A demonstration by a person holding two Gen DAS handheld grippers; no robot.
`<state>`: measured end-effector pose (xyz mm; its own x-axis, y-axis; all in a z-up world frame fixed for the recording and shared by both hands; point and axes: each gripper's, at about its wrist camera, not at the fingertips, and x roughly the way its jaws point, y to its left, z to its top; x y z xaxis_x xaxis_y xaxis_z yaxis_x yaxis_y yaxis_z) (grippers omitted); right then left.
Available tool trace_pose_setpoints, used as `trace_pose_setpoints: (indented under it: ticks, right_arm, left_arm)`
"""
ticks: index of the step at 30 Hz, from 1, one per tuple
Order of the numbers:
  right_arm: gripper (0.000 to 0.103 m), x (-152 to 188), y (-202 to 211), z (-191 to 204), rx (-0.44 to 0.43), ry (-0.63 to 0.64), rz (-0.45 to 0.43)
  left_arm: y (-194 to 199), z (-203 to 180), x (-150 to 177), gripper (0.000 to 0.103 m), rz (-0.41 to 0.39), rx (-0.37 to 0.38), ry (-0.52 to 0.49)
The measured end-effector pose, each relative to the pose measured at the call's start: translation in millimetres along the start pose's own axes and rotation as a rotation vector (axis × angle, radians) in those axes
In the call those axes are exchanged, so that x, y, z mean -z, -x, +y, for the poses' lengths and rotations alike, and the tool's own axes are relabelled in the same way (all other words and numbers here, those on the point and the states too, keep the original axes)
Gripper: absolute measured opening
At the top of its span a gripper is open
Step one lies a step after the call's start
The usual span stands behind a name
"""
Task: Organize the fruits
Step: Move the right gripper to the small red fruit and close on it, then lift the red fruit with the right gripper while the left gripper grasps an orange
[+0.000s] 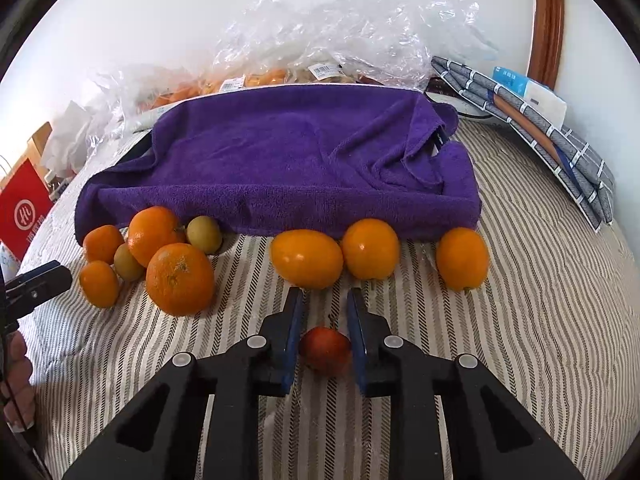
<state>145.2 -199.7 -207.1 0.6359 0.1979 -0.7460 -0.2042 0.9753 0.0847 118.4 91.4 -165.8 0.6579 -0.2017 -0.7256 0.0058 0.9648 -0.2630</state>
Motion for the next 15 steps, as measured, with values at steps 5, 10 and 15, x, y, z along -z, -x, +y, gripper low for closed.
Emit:
trace_pose_setpoints:
  ticks: [5, 10, 15]
  right_arm:
    - [0.022, 6.3, 7.8, -5.9, -0.012, -0.012, -0.003]
    - [0.023, 11.1, 12.0, -11.2, -0.016, -0.014, 0.006]
    - [0.023, 13.6, 12.0, -14.4, -0.026, -0.024, 0.003]
  left_arm:
    - [1.3, 1.3, 0.5, 0.097, -0.004, 0.009, 0.011]
    - [1.1, 1.1, 0.0, 0.097, -0.002, 0.004, 0.004]
    - [1.5, 1.2, -0.1, 0.097, -0.004, 0.011, 0.011]
